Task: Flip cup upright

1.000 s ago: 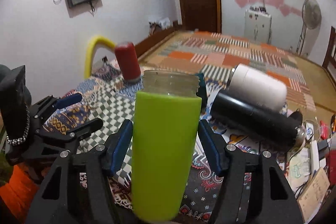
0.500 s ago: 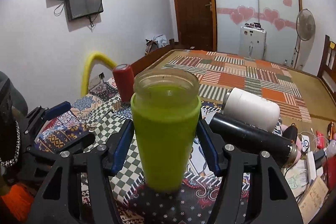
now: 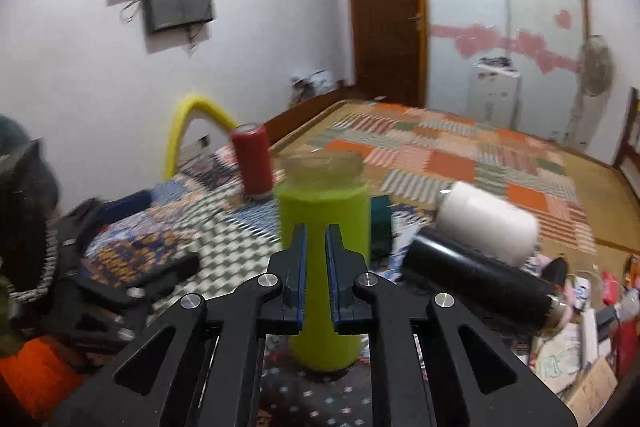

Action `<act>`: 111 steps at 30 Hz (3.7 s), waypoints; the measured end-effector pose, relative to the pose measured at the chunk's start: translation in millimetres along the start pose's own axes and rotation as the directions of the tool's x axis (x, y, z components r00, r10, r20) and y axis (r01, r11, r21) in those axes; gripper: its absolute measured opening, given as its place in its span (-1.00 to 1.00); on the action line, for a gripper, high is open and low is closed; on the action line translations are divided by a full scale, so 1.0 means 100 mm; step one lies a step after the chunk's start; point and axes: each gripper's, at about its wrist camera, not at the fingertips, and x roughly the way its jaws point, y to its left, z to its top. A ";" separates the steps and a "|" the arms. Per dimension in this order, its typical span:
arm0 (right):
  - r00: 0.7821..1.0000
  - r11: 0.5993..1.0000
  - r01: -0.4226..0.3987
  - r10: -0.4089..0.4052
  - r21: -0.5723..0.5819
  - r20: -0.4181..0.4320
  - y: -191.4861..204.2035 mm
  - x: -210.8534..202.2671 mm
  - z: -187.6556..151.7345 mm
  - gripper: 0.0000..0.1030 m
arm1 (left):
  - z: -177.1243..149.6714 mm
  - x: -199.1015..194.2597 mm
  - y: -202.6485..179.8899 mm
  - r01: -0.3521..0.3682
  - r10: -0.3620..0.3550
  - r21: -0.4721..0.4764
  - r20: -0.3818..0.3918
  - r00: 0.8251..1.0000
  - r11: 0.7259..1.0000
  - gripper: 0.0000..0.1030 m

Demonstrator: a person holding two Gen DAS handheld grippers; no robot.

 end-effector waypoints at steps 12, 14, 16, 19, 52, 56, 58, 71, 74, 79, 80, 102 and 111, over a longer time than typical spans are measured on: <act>0.966 0.989 -0.022 0.060 0.150 -0.250 -0.48 1.10 -0.45 0.06 | -0.36 0.98 0.46 0.100 -0.174 -0.252 -0.291 0.941 0.963 0.52; 0.962 0.991 -0.030 0.064 0.131 -0.267 -0.48 1.16 -0.46 0.00 | -0.35 0.92 0.43 0.096 -0.159 -0.228 -0.278 0.947 0.969 0.52; 0.965 0.994 -0.026 0.052 0.105 -0.258 -0.45 1.12 -0.43 0.00 | -0.34 0.85 0.41 0.079 -0.131 -0.203 -0.259 0.957 0.976 0.52; 0.981 0.999 0.010 -0.001 0.045 -0.195 -0.41 0.96 -0.32 0.00 | -0.28 0.71 0.39 0.048 -0.082 -0.161 -0.215 0.973 0.986 0.52; 0.896 0.986 -0.107 0.038 -0.131 -0.443 -0.16 1.00 -0.22 0.11 | -0.26 0.26 0.47 0.006 -0.022 -0.125 -0.126 0.992 0.992 0.52; 0.883 0.985 -0.119 0.049 -0.122 -0.467 -0.13 0.86 -0.30 0.11 | -0.27 0.17 0.44 0.007 -0.019 -0.107 -0.115 0.993 0.994 0.52; 0.876 0.984 -0.123 0.047 -0.127 -0.481 -0.11 0.85 -0.30 0.11 | -0.27 0.12 0.42 -0.002 -0.007 -0.091 -0.103 0.995 0.996 0.52; 0.815 0.983 -0.141 0.049 -0.116 -0.577 -0.07 1.74 -0.05 0.23 | -0.34 0.01 0.54 -0.033 0.025 -0.095 -0.090 0.996 0.995 0.52; 0.790 0.983 -0.140 0.040 -0.117 -0.611 -0.05 1.87 -0.08 0.20 | -0.36 0.03 0.56 -0.039 0.030 -0.098 -0.095 0.995 0.994 0.52; 0.824 0.983 -0.106 0.002 -0.152 -0.567 0.01 1.67 -0.09 0.19 | -0.33 -0.02 0.53 -0.054 0.047 -0.084 -0.085 0.995 0.995 0.52; 0.841 0.982 -0.100 -0.003 -0.161 -0.541 0.02 1.58 -0.09 0.19 | -0.32 -0.03 0.52 -0.056 0.049 -0.081 -0.081 0.996 0.995 0.52; 0.968 0.988 -0.022 -0.017 -0.152 -0.251 -0.03 0.67 0.07 0.18 | -0.04 -0.30 0.16 -0.054 0.054 -0.030 0.014 0.998 0.998 0.52; 0.974 0.989 -0.018 -0.016 -0.149 -0.226 -0.03 0.74 0.08 0.18 | -0.05 -0.29 0.19 -0.063 0.064 -0.038 0.025 0.998 0.997 0.53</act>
